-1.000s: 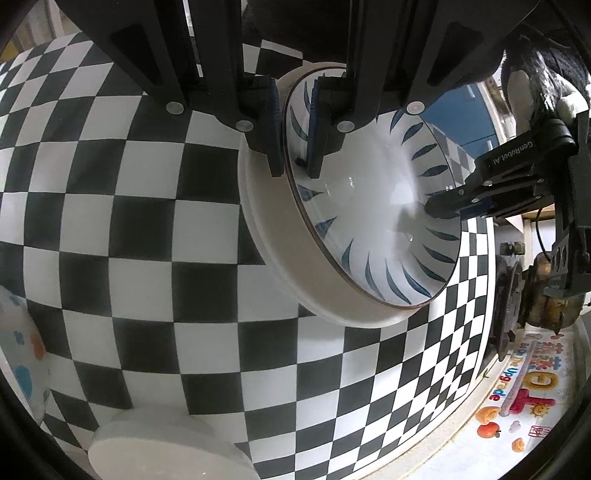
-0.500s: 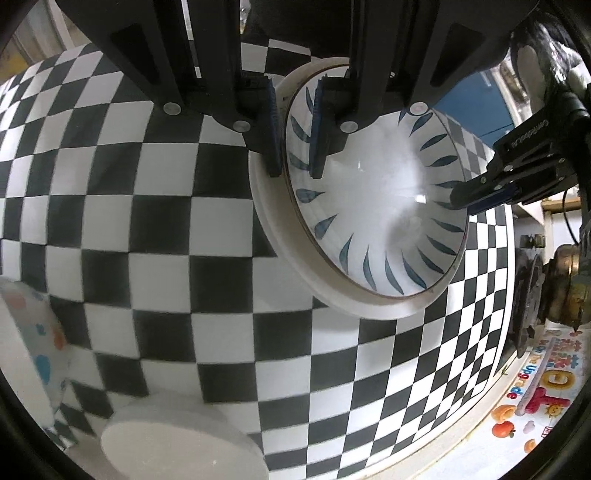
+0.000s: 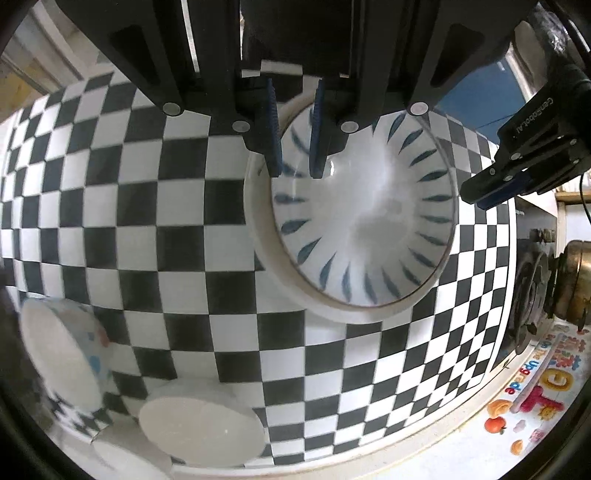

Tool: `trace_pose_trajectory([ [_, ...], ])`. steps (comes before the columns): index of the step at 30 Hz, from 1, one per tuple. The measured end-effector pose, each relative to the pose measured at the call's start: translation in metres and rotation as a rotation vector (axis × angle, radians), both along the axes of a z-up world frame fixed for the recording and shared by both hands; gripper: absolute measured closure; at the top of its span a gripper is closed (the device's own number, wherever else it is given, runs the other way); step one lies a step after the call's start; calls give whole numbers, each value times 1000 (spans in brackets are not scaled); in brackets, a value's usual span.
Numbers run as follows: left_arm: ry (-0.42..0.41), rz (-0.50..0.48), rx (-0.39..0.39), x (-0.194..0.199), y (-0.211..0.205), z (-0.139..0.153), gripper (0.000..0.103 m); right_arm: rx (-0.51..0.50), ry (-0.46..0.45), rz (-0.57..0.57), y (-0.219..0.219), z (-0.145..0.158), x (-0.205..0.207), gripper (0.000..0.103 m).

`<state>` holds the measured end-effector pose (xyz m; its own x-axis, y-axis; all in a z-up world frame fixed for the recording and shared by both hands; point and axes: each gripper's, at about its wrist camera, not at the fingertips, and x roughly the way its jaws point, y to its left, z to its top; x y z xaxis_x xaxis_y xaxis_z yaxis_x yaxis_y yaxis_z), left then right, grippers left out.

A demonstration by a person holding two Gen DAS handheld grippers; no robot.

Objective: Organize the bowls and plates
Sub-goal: 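Open both grippers and lift them away from the plate stack, then move both grippers to the rim of the red-floral white bowl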

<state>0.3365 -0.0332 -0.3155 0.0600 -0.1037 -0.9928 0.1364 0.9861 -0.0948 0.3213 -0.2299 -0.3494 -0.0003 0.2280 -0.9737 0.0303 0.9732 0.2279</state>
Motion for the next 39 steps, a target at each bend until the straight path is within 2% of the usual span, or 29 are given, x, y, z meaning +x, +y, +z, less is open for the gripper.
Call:
trace_pose_trajectory([
  [7, -55, 5, -26, -21, 12, 44, 80, -16, -68, 3, 23, 48, -37, 86],
  [18, -155, -37, -64, -52, 28, 114, 80, 15, -160, -39, 33, 124, -84, 86],
  [26, -180, -65, -90, -74, 30, 135, 80, 24, -206, -62, 43, 163, -107, 86],
  [31, -223, -42, -84, -75, 25, 144, 80, 49, -210, -67, 36, 164, -108, 86],
  [32, -227, -39, -81, -74, 23, 144, 77, 61, -210, -70, 32, 164, -106, 85],
  [35, -234, -14, -85, -63, 13, 142, 75, 103, -211, -84, 14, 158, -96, 62],
  [37, -237, 11, -81, -50, 4, 138, 75, 122, -213, -86, -1, 155, -86, 60],
  [39, -243, 41, -78, -34, -7, 135, 75, 126, -215, -84, -21, 151, -71, 52],
])
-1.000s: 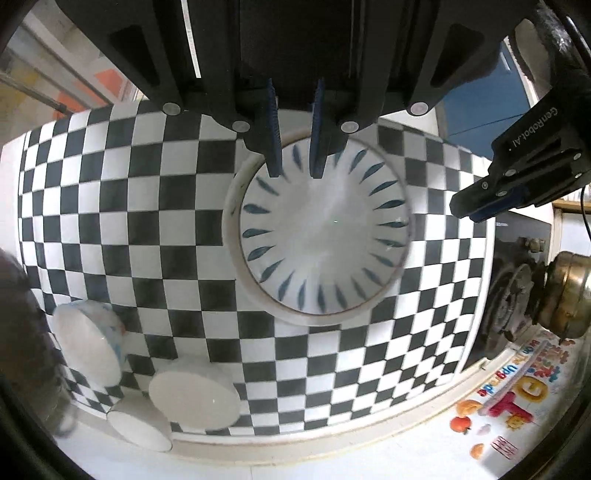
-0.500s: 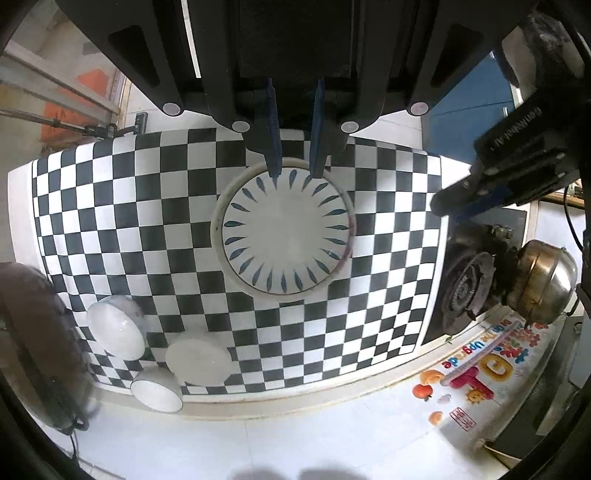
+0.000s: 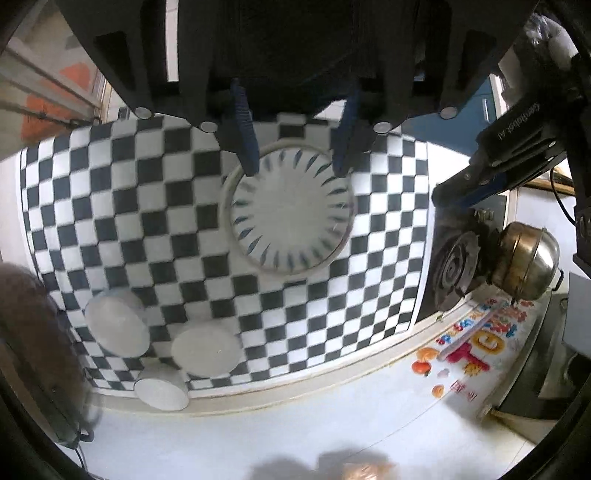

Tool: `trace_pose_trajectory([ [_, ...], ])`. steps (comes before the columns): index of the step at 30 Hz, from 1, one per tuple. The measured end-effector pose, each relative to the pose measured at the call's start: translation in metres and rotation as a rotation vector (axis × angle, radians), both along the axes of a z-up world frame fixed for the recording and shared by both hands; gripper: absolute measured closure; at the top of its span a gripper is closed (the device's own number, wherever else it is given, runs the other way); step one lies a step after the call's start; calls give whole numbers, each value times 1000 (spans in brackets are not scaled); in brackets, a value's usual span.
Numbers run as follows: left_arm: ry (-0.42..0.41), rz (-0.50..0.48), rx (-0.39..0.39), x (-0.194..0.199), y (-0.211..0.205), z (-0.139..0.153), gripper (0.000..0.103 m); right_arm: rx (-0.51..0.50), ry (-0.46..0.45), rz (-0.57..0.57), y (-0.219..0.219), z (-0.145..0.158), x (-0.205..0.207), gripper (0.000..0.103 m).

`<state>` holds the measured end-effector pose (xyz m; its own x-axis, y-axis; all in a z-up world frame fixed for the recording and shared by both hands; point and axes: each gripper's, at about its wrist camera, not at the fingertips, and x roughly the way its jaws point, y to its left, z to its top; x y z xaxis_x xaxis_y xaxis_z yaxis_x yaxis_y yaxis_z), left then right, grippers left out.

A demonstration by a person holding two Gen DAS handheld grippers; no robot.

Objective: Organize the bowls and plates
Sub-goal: 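Move both grippers to the rim of the red-floral white bowl, then close both grippers on the red-floral bowl rim and lift it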

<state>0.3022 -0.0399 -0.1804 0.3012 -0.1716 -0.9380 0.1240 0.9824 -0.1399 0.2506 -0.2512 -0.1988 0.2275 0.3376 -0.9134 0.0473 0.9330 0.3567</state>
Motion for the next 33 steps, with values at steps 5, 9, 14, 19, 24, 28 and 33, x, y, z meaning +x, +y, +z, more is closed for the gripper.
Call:
trace_pose_trajectory([
  [5, 15, 72, -36, 53, -33, -9, 75, -8, -4, -32, -68, -16, 57, 51],
  [9, 63, 95, -47, 107, -66, -29, 75, 0, 15, -54, -117, -40, 116, 51],
  [14, 194, 97, -43, 170, -104, -84, 75, -1, 54, -27, -149, -75, 200, 51],
  [19, 372, 96, -56, 214, -128, -147, 75, -7, 142, 11, -154, -122, 260, 51],
  [24, 444, 128, -90, 238, -138, -185, 75, 17, 243, 36, -155, -170, 294, 52],
  [28, 507, 98, -99, 250, -144, -206, 75, 42, 291, 36, -156, -194, 305, 56],
  [33, 547, 20, -102, 257, -153, -216, 79, 41, 310, 53, -151, -208, 312, 83],
])
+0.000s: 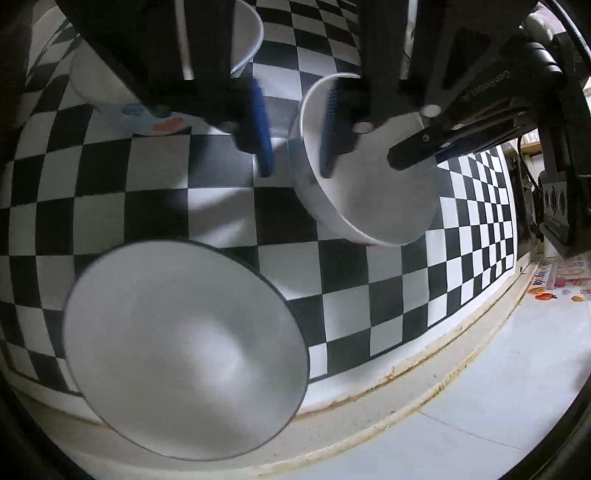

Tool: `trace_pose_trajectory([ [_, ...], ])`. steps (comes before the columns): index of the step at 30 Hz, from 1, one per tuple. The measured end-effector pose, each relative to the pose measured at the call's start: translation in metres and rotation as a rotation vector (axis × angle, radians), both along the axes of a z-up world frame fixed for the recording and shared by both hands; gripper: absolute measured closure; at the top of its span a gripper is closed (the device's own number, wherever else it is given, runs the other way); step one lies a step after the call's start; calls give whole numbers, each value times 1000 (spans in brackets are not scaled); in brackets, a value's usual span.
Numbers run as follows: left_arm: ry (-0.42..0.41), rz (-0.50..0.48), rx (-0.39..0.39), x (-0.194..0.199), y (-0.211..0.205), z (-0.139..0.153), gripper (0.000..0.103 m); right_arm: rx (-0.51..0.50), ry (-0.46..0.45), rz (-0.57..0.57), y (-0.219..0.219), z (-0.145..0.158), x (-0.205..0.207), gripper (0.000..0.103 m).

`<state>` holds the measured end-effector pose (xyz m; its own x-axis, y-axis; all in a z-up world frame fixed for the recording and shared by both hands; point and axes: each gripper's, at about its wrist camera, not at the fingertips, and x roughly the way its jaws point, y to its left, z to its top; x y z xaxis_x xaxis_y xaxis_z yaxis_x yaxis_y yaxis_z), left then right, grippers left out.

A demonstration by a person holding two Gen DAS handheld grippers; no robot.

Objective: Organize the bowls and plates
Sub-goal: 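Close both grippers on the red-floral bowl rim and lift it, then carry the red-floral bowl with both grippers toward the blue-dot bowl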

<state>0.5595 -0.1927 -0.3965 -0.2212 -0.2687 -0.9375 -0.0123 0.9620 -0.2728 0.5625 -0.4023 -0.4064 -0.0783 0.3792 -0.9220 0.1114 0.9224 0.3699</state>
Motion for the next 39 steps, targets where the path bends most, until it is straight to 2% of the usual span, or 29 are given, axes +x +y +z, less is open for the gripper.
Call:
trace_pose_trajectory([
  [2, -8, -21, -1, 1, -5, -1, 84, 7, 4, 13, 3, 0, 2, 87],
  [5, -27, -48, 23, 1, -9, 0, 84, -36, 1, 35, 7, -1, 3, 93],
  [10, -40, -52, 21, -4, -8, 4, 84, -60, -10, 63, 13, 1, -3, 95],
  [20, -124, -103, 10, -27, -8, 55, 84, -27, -48, 64, 12, 34, -32, 95],
  [32, -158, -187, -33, -95, -18, 93, 84, -25, -103, 59, -6, 89, -119, 95],
  [39, -124, -229, -50, -138, -25, 85, 84, -31, -86, 33, -19, 86, -173, 94],
])
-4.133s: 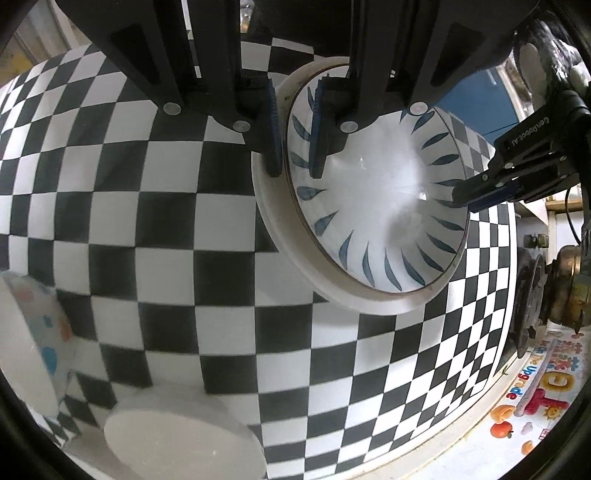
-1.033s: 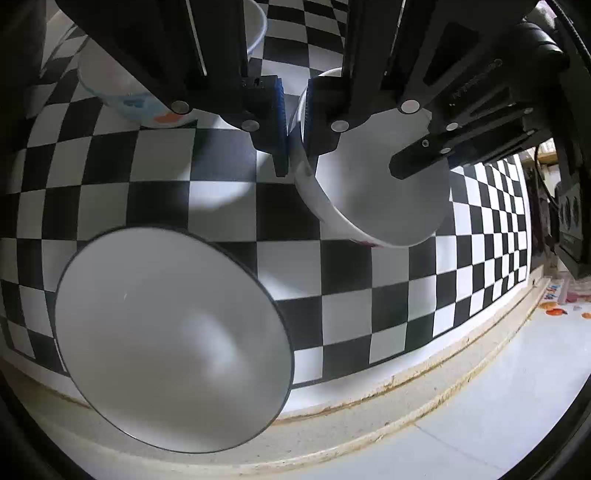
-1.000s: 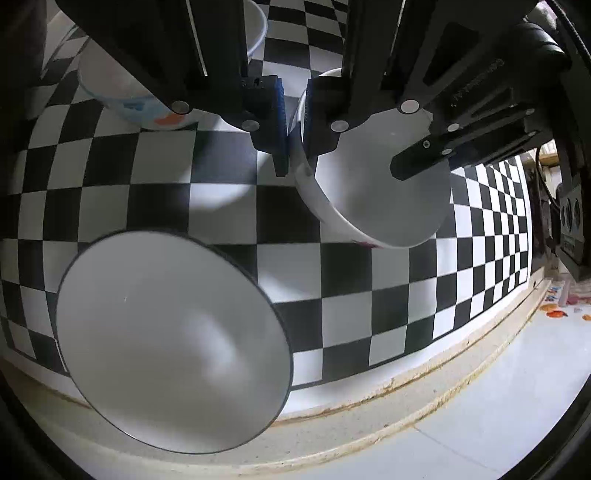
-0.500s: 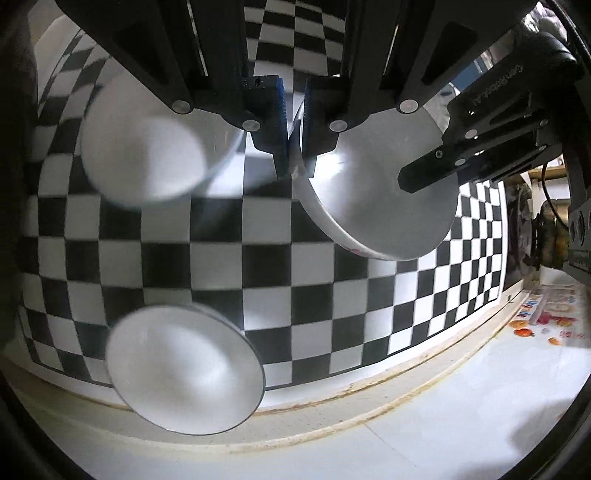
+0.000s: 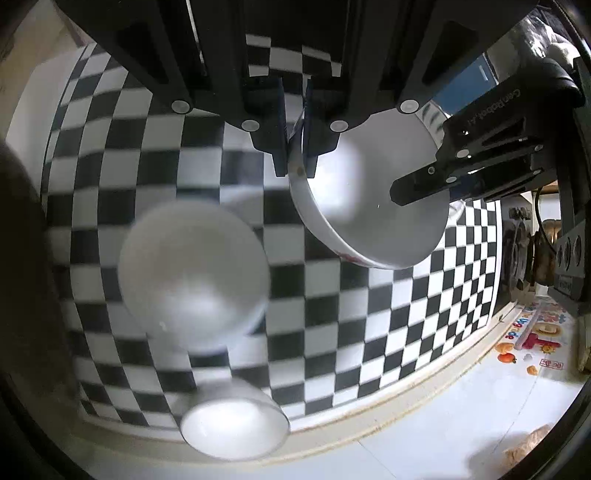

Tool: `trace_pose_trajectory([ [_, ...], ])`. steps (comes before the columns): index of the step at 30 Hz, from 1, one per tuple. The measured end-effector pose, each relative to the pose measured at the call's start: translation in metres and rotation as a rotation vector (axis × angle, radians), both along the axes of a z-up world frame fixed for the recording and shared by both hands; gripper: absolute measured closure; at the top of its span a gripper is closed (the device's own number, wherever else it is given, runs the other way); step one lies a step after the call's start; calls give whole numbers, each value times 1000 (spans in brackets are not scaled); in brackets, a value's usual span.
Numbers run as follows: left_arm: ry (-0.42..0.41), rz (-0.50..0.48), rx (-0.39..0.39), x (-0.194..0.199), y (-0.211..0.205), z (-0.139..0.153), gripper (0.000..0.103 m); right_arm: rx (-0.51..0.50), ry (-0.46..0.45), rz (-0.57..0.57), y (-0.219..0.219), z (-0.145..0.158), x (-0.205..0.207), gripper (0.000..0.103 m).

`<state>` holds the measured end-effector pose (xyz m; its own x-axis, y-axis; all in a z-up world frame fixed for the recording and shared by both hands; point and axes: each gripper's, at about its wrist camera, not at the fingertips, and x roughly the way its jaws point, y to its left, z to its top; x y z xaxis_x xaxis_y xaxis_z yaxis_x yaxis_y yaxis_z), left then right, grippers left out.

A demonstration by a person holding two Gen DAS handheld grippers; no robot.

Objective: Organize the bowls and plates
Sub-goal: 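Carry the red-floral bowl with both grippers toward the blue-dot bowl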

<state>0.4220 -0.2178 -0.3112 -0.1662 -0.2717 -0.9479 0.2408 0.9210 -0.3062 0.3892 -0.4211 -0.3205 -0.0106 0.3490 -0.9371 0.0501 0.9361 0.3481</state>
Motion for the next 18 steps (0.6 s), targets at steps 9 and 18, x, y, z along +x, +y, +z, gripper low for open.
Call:
trace_pose_trajectory([
  [9, 65, -55, 43, -32, -16, -33, 84, 2, 66, -35, -9, -42, -35, 94],
  [18, 15, 27, 96, -50, -25, -63, 84, 2, 122, -39, -11, -76, -49, 95],
])
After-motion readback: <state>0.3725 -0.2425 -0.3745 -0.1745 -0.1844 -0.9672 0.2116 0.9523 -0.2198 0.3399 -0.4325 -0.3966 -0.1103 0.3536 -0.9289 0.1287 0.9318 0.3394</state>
